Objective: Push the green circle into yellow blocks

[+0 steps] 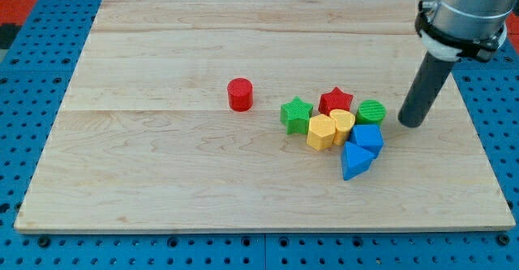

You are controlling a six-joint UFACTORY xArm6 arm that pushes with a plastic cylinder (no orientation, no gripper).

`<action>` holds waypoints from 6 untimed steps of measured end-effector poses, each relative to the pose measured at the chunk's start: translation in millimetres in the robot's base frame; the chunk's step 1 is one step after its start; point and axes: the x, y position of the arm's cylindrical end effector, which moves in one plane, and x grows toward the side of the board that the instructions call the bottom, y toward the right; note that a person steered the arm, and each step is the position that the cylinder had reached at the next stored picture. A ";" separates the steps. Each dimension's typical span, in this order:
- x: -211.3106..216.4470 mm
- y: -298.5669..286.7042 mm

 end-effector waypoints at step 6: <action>3.9 -52.8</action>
